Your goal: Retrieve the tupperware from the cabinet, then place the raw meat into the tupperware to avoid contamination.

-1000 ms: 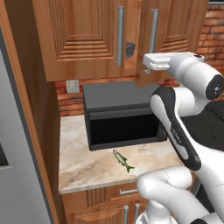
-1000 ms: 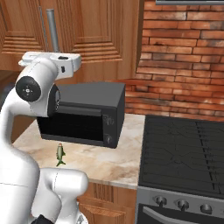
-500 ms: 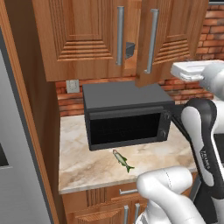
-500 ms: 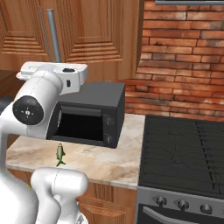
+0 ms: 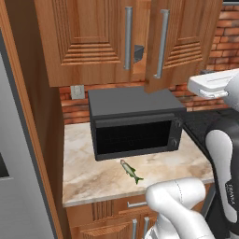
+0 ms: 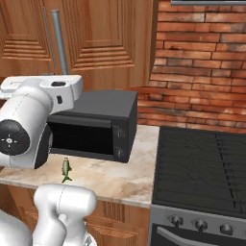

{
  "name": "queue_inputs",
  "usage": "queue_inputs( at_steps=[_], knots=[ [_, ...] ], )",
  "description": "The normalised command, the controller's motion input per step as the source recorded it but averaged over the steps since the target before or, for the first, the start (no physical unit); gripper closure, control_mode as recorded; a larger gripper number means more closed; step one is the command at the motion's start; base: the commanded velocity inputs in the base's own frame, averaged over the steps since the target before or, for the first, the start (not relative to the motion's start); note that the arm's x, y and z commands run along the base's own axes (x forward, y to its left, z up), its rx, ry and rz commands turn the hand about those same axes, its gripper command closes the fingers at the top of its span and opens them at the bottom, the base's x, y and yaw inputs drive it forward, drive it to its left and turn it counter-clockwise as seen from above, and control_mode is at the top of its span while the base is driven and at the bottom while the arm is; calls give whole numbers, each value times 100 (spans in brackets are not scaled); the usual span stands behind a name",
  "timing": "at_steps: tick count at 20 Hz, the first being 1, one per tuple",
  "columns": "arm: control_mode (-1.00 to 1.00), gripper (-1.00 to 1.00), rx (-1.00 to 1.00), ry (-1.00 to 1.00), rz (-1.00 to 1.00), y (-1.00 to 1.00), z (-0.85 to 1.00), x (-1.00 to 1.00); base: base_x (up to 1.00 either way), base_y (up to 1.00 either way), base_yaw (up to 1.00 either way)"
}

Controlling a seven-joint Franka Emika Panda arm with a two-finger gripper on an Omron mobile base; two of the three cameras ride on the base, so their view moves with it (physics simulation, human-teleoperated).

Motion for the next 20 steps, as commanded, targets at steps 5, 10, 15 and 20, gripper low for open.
queue_inputs(
  at_steps=[5, 10, 15, 20],
  knots=[
    [-100, -100, -5, 0, 1, 34, 5, -26, 0, 0, 0],
    [-100, -100, -5, 0, 0, 35, 0, -15, 0, 0, 0],
    [-100, -100, -10, 4, 0, 28, 0, -11, 0, 0, 0],
    [-100, -100, -24, 4, 0, 20, 0, -16, 0, 0, 0]
  ],
)
